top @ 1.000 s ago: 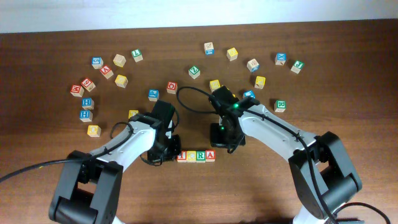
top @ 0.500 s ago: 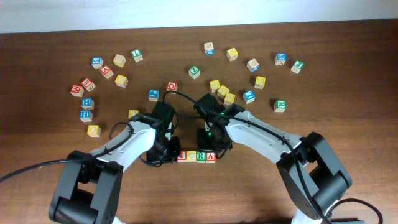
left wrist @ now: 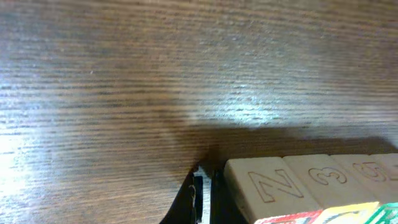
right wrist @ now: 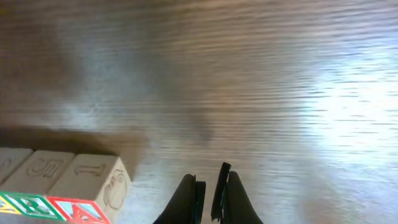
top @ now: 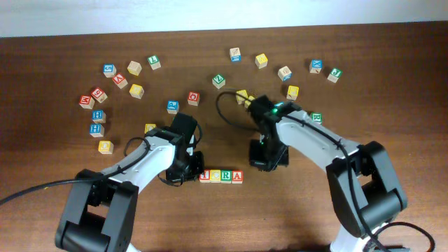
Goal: Spell out ICRA
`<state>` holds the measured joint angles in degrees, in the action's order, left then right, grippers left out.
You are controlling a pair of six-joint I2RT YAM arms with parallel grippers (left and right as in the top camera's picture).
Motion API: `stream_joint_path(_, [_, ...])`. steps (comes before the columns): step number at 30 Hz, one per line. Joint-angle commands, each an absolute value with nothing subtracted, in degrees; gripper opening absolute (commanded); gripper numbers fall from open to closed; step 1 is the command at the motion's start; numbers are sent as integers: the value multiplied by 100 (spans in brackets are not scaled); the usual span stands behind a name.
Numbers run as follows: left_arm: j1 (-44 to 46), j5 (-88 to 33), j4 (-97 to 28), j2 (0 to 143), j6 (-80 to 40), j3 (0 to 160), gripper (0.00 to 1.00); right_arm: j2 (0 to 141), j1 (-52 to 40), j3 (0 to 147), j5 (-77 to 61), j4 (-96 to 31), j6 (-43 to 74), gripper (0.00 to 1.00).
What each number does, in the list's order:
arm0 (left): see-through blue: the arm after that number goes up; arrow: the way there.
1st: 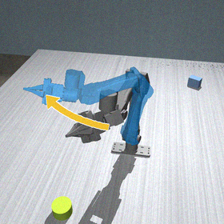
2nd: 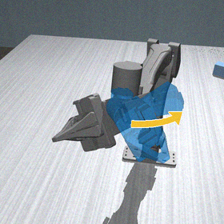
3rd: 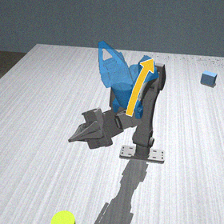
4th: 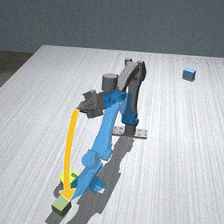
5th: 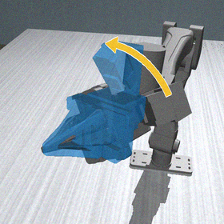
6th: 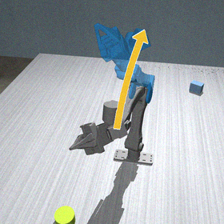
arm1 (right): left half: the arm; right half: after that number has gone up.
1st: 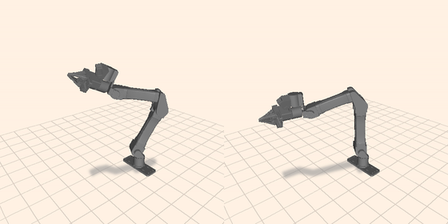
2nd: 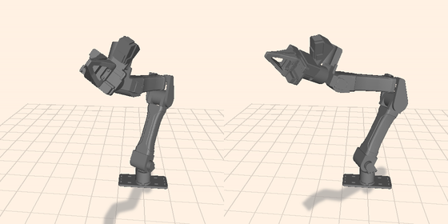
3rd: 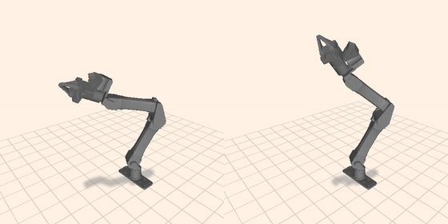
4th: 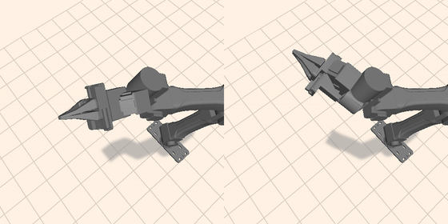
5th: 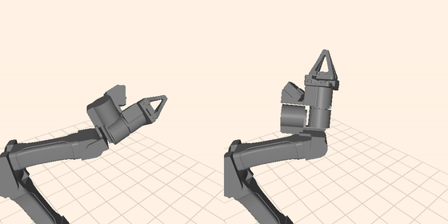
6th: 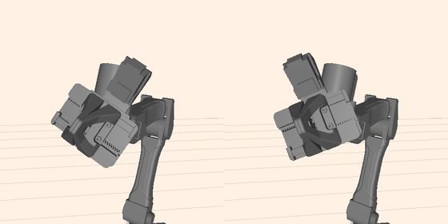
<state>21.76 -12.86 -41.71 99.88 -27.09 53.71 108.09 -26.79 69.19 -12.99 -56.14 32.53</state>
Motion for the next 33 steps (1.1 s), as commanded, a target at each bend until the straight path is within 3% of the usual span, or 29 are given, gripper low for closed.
stream_joint_path(1, [2198,-1271,-4141,10036,-2777,5339,0,10849,-3173,6834,-1374,-5339,3299,4])
stream_joint_path(19, [2198,-1525,-4239,10036,-2775,5339,2,10847,-3365,6849,-1428,-4860,3433,4])
stream_joint_path(24, [2196,-1168,-4248,10033,-2775,5341,6,10838,-3135,6849,-1426,-5050,3435,11])
stream_joint_path(33, [2196,-1070,-4198,10033,-2777,5465,5,10744,-3138,6849,-1415,-5201,3437,8])
